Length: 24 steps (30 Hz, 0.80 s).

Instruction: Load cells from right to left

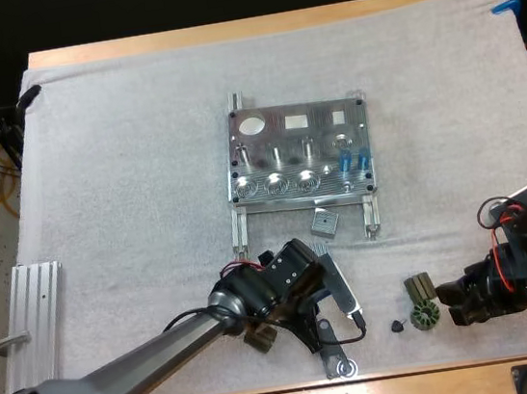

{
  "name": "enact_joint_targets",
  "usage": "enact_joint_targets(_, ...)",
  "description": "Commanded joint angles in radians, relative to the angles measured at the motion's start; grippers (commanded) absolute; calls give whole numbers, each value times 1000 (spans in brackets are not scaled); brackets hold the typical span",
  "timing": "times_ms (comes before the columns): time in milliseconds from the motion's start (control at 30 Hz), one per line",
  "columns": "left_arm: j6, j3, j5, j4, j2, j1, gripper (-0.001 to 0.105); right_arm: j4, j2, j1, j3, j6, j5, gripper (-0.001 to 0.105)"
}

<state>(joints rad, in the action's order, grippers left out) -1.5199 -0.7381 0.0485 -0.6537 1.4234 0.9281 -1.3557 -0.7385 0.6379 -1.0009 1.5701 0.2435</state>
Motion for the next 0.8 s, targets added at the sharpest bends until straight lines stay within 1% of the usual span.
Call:
enact_joint_targets(0,22,-4,-11,-16,-36,3,0,22,2,-6,-2,-3,10,52)
enact_joint_targets(133,78,-4,-6,-44,-107,3,0,59,2,-6,-2,-3,51,52)
enact_joint_targets(200,109,-4,-6,-60,-166,3,0,99,2,-6,-2,-22,85,52)
enact_joint_targets(333,113,-4,1,-63,-255,3,0,152,0,-6,-2,-35,121,52)
enact_joint_targets(433,113,-4,42,-59,-330,3,0,187,-13,-6,-2,-70,153,54)
enact_joint_targets(500,113,-4,83,-59,-390,3,0,217,-36,-6,-2,-87,211,56)
enact_joint_targets(533,115,-4,88,-59,-400,3,0,222,-43,-6,-2,-93,224,57)
enact_joint_targets(700,135,-4,171,-59,-502,3,0,285,-110,-6,-2,-130,304,57)
enact_joint_targets(767,135,-4,179,-59,-523,3,0,301,-134,-6,-2,-143,346,57)
